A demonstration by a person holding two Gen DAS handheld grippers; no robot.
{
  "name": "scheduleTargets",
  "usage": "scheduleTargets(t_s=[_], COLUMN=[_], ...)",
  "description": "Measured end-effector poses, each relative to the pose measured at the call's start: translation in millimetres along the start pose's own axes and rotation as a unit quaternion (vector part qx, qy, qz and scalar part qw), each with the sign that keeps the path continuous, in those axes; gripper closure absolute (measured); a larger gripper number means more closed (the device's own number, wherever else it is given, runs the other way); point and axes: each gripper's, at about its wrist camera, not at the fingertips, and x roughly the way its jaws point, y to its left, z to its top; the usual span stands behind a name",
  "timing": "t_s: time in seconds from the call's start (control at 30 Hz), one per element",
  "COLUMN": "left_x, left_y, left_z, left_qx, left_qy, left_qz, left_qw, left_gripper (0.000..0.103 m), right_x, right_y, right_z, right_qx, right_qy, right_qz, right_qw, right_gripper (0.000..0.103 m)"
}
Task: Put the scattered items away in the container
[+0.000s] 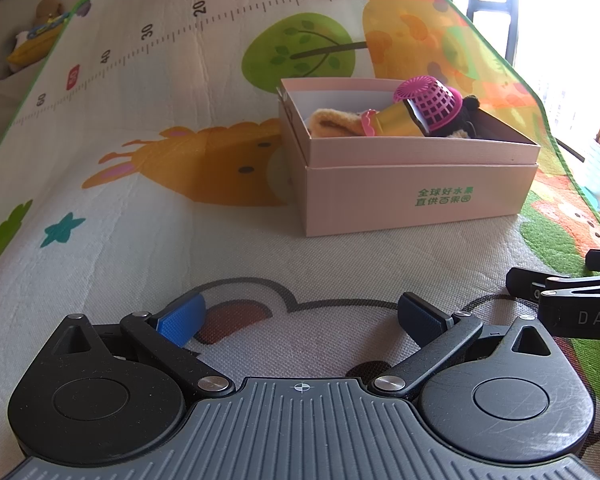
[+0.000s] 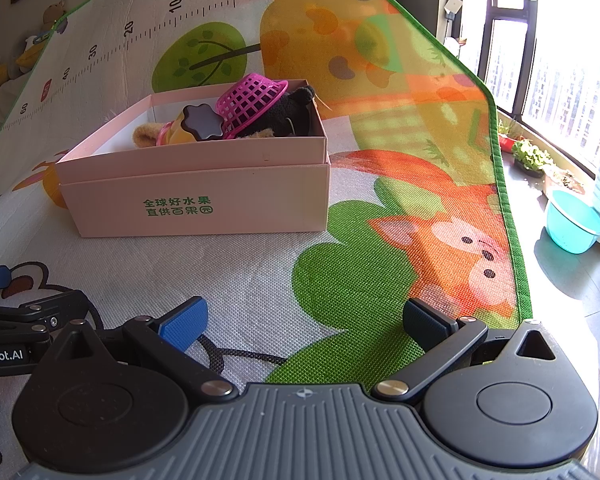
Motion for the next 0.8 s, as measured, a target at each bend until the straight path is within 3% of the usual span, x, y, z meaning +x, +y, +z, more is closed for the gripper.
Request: scheduleTargets(t_s=[0.3,0.5,0.8], left_x=[2,4,3], left_y=[1,1,0], left_z=[2,10,8], left_qx=[0.002,-0.012,-0.016], left_qy=[0.003,0.035,0.029], left_qz=[0.0,0.002,0.011], left_qw=[1.0,0.9993,0.9994], left_gripper=[0.0,0.0,0.0], right_x=[0,0,0], right_y=[0,0,0], right_z=[0,0,0], right_qx=[0.0,0.0,0.0], right_qy=[0.0,0.0,0.0], right_qz=[0.0,0.0,0.0], right_qw=[1.0,1.0,1.0], right_gripper=[0.0,0.0,0.0])
